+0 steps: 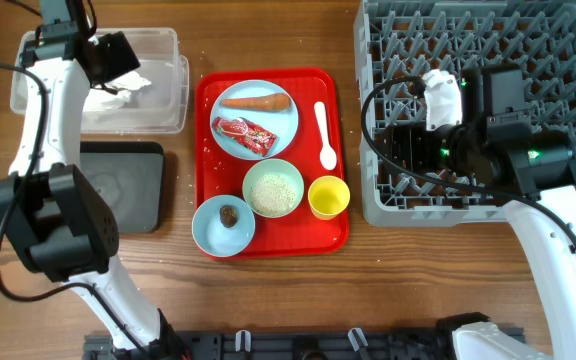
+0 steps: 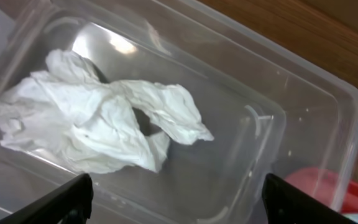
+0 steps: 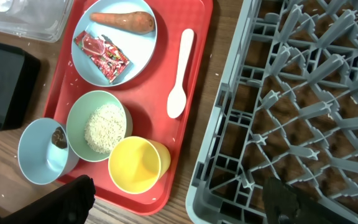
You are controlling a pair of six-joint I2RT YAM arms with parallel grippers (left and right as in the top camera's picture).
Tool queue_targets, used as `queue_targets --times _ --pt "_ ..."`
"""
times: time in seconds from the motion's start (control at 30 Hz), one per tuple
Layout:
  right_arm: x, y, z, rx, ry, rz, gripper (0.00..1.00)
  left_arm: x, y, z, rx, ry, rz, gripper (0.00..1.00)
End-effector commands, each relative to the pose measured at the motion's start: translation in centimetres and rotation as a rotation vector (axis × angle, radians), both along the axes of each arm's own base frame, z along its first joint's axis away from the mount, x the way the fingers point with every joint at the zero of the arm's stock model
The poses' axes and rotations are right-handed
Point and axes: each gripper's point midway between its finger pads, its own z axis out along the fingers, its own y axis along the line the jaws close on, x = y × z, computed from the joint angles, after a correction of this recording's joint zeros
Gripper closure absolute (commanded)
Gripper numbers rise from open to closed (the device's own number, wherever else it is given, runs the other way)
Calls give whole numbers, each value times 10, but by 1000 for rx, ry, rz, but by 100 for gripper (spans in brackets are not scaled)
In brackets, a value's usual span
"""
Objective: Sort waste into correct bins and load items into the dishwasher rack
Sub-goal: 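Grasp the red snack wrapper with the left gripper, drop it in the clear bin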
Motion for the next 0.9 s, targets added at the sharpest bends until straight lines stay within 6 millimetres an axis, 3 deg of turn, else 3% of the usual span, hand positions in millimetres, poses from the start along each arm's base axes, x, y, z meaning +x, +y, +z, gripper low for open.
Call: queue_targets --times 0.0,0.1,0.2,0.23,0.33,0.43,0.63,0.83,0.87 --pt "3 -3 8 -11 -35 -7 11 -17 -71 68 -30 -87 -244 14" --pt "4 -3 9 -10 -44 -6 11 -44 -143 52 -34 34 -404 14" --pt "3 -3 9 -11 -39 -6 11 -59 -196 16 -151 160 -304 17" --pt "3 -3 8 -12 -38 -5 11 -62 -209 1 -163 196 -244 17" --pt "1 -4 6 -14 -25 -5 11 -71 -222 -34 -102 247 -91 19" --pt "0 -4 6 -14 -25 -5 11 -71 -256 -66 -103 235 -149 21" --pt "-2 -4 5 -17 -14 -5 11 -83 -234 -119 -37 299 30 23" --pt "-2 -4 5 -17 -14 -5 11 -81 -234 -161 -21 339 34 18" --pt "-2 -4 5 -17 -14 -5 11 -80 -234 -162 -21 338 33 29"
